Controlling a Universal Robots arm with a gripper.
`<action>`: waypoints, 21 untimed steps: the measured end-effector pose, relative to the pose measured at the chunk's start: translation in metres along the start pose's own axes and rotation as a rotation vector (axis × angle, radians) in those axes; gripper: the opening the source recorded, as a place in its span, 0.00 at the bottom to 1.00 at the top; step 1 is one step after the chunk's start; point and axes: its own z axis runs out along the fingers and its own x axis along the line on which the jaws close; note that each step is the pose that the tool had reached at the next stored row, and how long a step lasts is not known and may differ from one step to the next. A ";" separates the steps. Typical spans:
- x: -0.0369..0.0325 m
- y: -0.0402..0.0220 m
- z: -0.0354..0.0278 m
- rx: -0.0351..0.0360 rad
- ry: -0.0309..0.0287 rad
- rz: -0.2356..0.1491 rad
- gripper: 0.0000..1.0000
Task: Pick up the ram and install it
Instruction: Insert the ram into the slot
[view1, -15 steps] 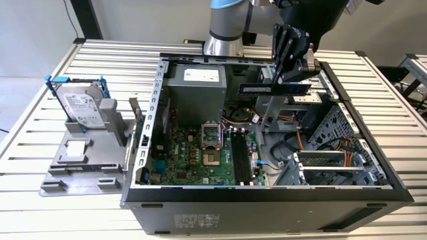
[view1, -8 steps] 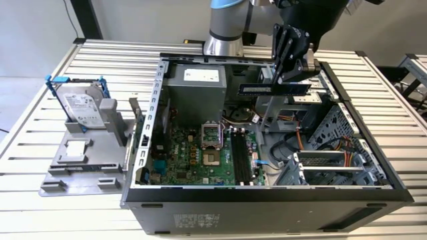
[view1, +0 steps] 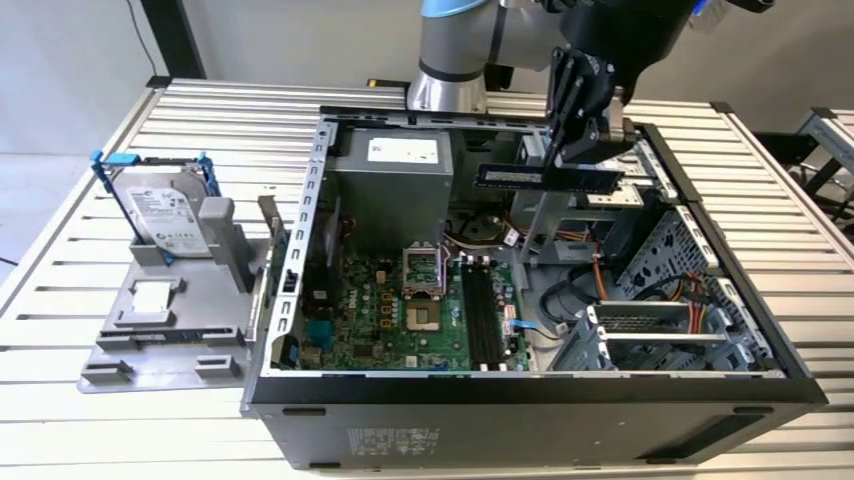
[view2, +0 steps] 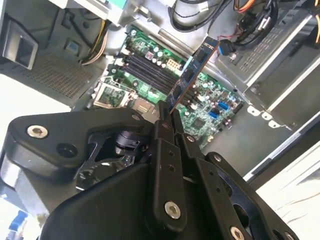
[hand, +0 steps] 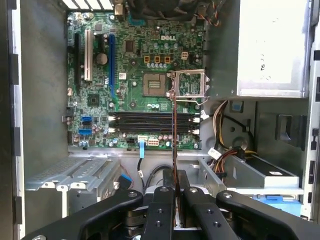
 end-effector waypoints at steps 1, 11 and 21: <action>0.0000 0.0000 0.0000 0.0003 -0.0004 0.018 0.00; 0.0000 0.0000 0.0000 0.0029 -0.0054 0.190 0.00; 0.0000 0.0000 0.0000 0.0052 -0.0100 0.349 0.00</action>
